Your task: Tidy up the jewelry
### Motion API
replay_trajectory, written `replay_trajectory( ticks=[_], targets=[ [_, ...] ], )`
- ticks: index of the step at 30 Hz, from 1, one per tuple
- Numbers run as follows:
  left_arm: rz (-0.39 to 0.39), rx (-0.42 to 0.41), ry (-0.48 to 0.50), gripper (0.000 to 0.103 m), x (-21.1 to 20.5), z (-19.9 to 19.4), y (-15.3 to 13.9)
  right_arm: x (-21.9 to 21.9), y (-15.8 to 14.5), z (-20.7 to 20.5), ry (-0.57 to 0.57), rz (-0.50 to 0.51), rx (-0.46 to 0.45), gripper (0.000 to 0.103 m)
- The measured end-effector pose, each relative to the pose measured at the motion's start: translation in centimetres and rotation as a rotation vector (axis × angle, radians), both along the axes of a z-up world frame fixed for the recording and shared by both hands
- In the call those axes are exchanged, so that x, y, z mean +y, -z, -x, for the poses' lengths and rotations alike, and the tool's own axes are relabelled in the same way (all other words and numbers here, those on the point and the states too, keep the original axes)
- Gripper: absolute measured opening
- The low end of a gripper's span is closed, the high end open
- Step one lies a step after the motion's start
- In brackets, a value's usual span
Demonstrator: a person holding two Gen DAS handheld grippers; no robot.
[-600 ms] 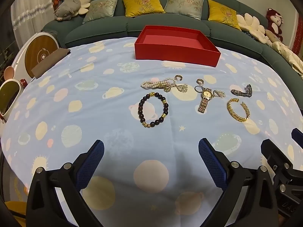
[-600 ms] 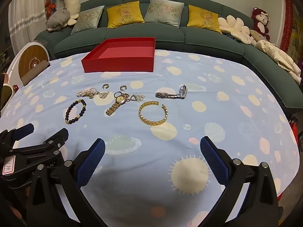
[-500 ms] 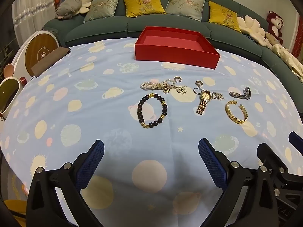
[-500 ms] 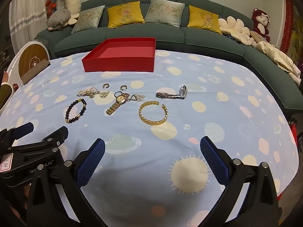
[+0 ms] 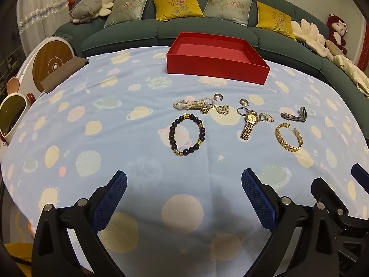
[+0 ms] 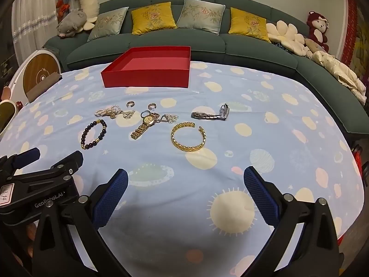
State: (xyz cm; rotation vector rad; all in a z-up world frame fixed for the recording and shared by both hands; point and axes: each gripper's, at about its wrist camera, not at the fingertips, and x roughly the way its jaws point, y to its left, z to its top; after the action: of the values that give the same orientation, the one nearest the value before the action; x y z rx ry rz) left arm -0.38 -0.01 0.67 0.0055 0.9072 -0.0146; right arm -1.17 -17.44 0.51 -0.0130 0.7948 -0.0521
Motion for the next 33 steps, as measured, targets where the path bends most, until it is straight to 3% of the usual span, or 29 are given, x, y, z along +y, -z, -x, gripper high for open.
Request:
replay_trajectory(
  ticks=[33],
  targets=[
    [-0.03, -0.016, -0.007, 0.097, -0.08, 0.27, -0.42, 0.25, 0.0, 0.23, -0.002, -0.005, -0.007, 0.098]
  ],
)
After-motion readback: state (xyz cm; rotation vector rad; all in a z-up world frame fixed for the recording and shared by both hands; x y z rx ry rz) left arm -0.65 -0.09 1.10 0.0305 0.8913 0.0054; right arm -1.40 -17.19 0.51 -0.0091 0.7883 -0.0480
